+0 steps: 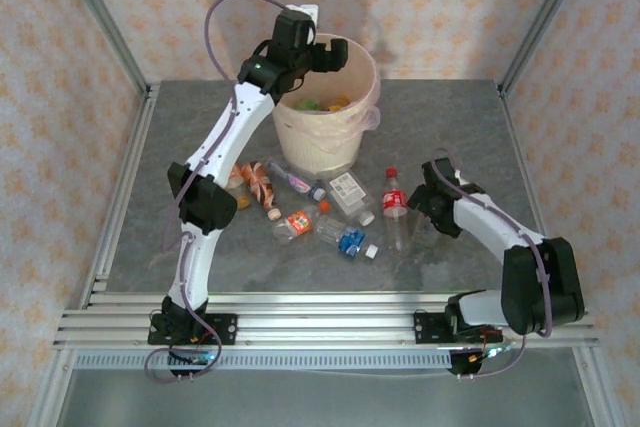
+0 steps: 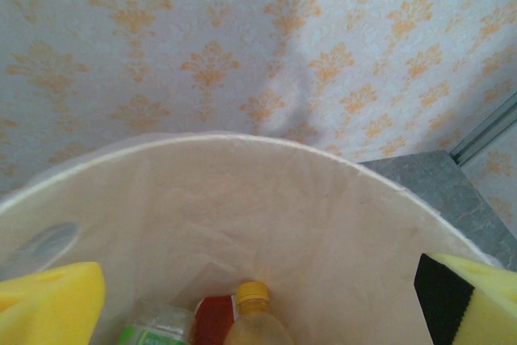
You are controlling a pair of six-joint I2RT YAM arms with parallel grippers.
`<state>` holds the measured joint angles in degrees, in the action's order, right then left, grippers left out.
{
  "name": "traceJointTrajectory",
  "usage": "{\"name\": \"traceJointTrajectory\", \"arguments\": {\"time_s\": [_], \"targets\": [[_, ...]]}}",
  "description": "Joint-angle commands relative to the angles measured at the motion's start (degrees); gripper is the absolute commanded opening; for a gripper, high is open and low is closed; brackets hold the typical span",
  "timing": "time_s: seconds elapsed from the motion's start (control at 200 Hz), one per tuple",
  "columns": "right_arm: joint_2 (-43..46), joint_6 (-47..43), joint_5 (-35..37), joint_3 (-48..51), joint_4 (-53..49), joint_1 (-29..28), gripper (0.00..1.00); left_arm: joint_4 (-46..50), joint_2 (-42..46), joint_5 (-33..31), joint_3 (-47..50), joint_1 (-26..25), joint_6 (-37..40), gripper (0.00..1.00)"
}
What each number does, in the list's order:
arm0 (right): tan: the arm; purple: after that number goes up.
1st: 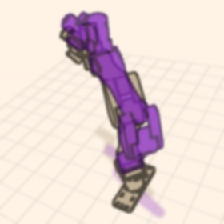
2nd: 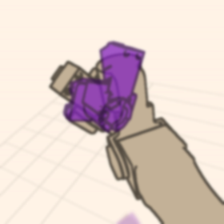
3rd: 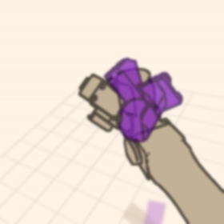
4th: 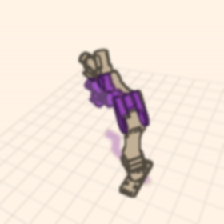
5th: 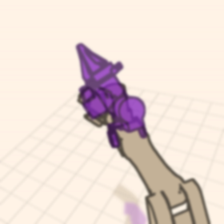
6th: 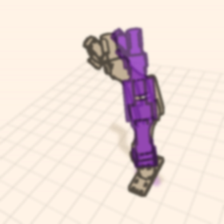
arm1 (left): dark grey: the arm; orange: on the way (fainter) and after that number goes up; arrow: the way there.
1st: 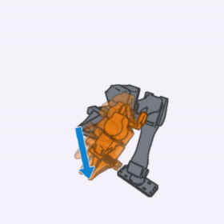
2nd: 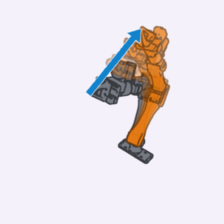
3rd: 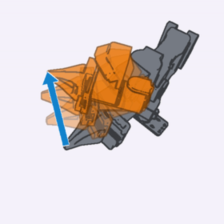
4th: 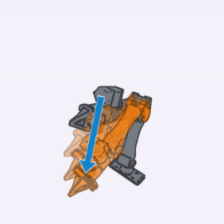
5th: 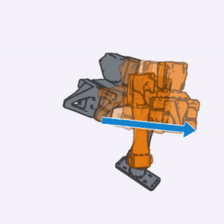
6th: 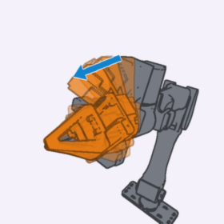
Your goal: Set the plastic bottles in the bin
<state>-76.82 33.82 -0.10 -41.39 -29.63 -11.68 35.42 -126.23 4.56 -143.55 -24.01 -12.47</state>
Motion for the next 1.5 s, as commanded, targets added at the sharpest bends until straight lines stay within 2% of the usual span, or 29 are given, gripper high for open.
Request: {"name": "traceJointTrajectory", "arguments": {"time_s": [0.0,0.19,0.535,0.871,0.976,1.136,1.336,1.496], "targets": [[-1.9,-1.0,0.0,0.8,1.7,0.4,0.95,4.0,7.8,-3.6,-1.9,-0.2,-1.0,1.00],[-4.6,-1.1,-1.1,0.8,3.4,0.4,0.92,5.4,15.6,-7.1,3.2,-0.2,-1.8,1.00],[-8.5,-1.5,-0.7,0.4,4.3,0.4,0.81,2.3,36.5,-17.1,28.5,1.4,-5.2,1.00],[-8.7,-1.7,1.0,0.3,3.3,0.4,0.63,-2.5,55.2,-21.2,55.1,7.8,-13.2,1.00],[-8.4,-1.6,2.1,0.2,2.7,0.4,0.58,-1.2,58.3,-22.8,60.0,9.2,-14.7,1.00],[-6.7,-2.0,4.3,-0.3,0.6,0.3,0.44,0.5,62.0,-24.8,66.9,12.0,-17.7,1.00],[-3.6,-2.2,6.8,-1.4,-2.2,0.3,0.31,0.7,64.7,-24.2,73.3,16.6,-21.1,1.00],[-0.5,-2.2,9.4,-4.0,-6.9,0.3,0.26,0.8,64.4,-23.1,76.4,19.3,-21.1,1.00]]}}
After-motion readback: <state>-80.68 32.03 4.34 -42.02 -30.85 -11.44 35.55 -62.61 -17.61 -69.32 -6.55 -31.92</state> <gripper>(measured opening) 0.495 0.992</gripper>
